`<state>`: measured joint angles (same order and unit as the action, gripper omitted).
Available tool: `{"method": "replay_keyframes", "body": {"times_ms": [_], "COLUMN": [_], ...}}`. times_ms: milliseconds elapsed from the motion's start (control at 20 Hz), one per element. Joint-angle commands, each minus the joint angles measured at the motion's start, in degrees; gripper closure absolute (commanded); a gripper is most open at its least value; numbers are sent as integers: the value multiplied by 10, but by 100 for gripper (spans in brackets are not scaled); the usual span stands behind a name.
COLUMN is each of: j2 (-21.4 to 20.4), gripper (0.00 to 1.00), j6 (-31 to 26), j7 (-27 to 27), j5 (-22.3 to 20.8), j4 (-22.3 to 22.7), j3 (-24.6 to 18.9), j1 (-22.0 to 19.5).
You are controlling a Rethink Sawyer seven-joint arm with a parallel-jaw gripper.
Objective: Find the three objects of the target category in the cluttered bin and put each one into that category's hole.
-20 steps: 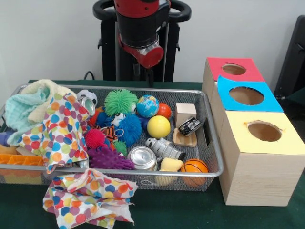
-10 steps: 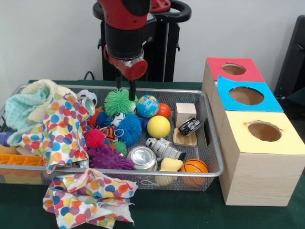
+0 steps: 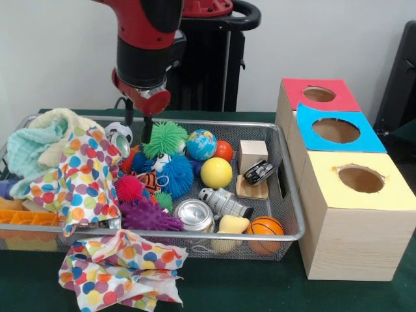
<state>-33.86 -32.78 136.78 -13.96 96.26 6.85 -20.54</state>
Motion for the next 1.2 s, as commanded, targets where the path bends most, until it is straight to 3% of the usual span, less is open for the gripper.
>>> {"method": "replay_keyframes", "body": {"times_ms": [50,500,1200], "j2": [40,37,18], "gripper": [0,0,0], "j6": [62,55,31], "j7": [20,10,-6], "j5": [-50,-63,-44], "j4": [-61,-74,-70], "j3": [18,28,15], "j1": [0,0,-18]}}
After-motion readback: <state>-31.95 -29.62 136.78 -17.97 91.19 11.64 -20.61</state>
